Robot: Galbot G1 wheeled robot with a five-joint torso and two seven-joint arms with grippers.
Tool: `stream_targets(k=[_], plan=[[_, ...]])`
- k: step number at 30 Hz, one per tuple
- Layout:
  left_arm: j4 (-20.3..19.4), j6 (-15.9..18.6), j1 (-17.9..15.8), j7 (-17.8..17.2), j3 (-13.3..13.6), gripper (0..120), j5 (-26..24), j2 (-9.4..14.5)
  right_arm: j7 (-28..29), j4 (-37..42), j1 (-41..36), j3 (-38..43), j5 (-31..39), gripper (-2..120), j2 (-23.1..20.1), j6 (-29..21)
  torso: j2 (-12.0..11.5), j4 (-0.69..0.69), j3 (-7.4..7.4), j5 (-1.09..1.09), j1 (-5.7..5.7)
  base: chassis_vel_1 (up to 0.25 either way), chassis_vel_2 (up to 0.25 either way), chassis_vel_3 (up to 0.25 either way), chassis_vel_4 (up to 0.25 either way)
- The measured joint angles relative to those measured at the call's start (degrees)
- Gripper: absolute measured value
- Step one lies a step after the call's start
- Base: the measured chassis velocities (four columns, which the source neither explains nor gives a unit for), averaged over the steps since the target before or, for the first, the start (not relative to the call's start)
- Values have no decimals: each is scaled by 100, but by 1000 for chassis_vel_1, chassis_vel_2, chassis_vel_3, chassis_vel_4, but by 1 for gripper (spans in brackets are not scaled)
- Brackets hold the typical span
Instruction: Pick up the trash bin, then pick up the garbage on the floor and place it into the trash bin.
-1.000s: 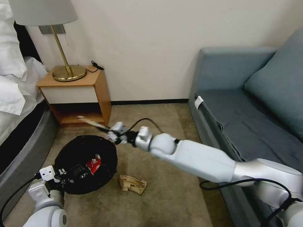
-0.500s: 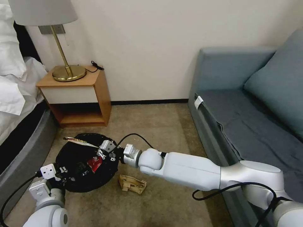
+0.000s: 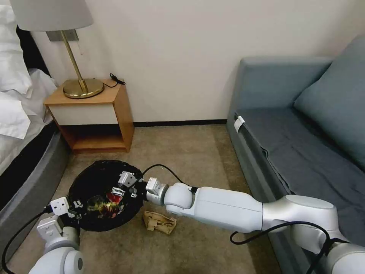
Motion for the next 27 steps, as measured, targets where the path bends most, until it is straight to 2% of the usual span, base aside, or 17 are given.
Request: stream_targets(k=[1, 3, 6, 8, 9, 11, 22, 25, 27], plan=[[6, 0, -3, 1, 0, 1, 0, 0, 0, 15, 7, 41, -5, 67, -16, 1, 0, 0, 0, 0, 0, 0, 0, 0, 0], [8, 0, -3, 1, 0, 1, 1, 0, -2, 25, 15, 71, -7, 71, -27, 1, 0, 0, 0, 0, 0, 0, 0, 0, 0], [21, 0, -2, 5, 0, 1, 3, 0, -36, 85, 90, 275, -51, 84, -152, 0, 0, 0, 0, 0, 0, 0, 0, 0, 0], [25, 0, -2, 5, -3, 1, 3, 0, -49, 96, 107, 315, -59, 88, -185, -2, 0, 0, 0, 0, 0, 0, 0, 0, 0], [39, 0, -2, 7, -9, 1, 3, 0, -87, 130, 155, 433, -75, 94, -277, -3, 0, 0, 0, 0, 0, 0, 0, 0, 0], [47, 0, -4, 8, -24, 1, 3, 0, -124, 171, 201, 594, -82, 97, -421, -6, 0, 0, 0, 1, 0, 0, 0, 0, 0], [55, -21, -8, 9, -41, 1, -12, 0, -246, -19, 301, 993, -361, 98, -1118, -152, 0, 1, 0, 2, 0, 0, 0, 0, 0], [48, -36, 2, 10, -46, 1, -16, 1, -532, -257, 302, 996, -630, 99, -1400, -254, 0, -1, 0, 2, 0, 0, 0, 0, 0], [44, -37, 3, 11, -46, 1, -16, 1, -580, -290, 300, 985, -649, 99, -1437, -265, 0, -1, 0, 1, 0, 0, 0, 0, 0]])
